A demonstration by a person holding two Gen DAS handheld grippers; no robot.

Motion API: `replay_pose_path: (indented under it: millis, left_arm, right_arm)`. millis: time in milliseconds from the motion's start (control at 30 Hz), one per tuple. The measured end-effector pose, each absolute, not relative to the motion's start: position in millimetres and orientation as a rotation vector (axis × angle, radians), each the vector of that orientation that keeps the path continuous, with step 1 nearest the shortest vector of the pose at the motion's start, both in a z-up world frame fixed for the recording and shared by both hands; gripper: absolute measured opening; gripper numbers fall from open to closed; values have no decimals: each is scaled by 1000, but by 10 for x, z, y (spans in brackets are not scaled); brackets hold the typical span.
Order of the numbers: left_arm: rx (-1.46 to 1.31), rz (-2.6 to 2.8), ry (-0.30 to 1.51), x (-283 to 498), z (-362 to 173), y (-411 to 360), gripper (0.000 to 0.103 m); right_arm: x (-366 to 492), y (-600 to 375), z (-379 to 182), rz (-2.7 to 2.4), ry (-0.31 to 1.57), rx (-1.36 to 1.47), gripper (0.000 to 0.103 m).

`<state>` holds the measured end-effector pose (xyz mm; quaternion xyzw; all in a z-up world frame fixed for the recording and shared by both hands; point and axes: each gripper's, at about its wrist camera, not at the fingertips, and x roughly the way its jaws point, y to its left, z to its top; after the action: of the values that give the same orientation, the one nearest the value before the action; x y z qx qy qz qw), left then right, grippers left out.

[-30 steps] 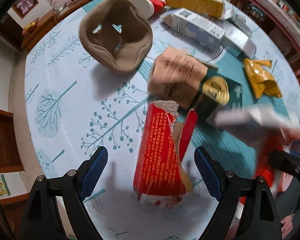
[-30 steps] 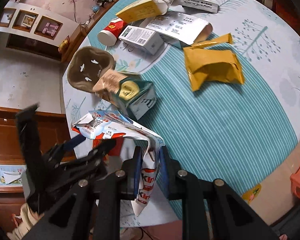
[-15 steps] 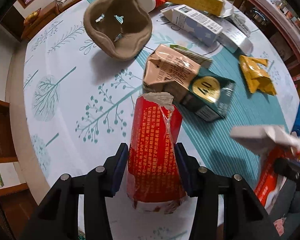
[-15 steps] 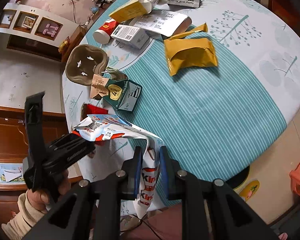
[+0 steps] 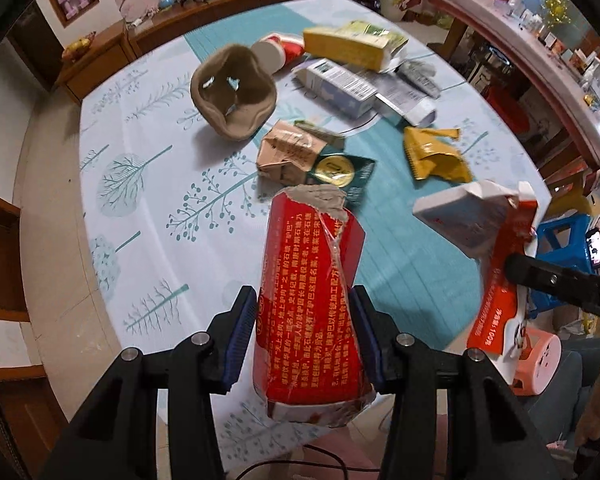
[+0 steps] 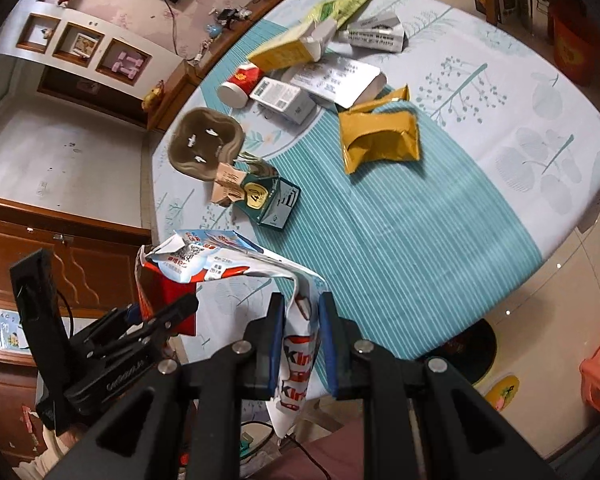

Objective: Collect trash
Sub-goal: 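Carry the red chip bag and white-red wrapper over the bin with both tools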

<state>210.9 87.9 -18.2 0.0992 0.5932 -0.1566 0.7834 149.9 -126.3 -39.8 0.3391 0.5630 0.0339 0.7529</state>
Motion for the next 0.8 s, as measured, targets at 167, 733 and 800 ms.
replay_pose_path:
  millis: [167, 733, 800]
  left_arm:
    - [195, -306, 1241, 1819, 15, 692, 46]
    - [56, -166, 1233, 353, 201, -542, 46]
    - [50, -155, 1254, 233, 160, -607, 46]
  right_arm:
    - [1333, -1463, -234, 123, 1201, 721, 17]
    - [298, -2732, -181, 297, 1249, 623, 17]
    - [180, -2803, -260, 315, 1276, 614, 17]
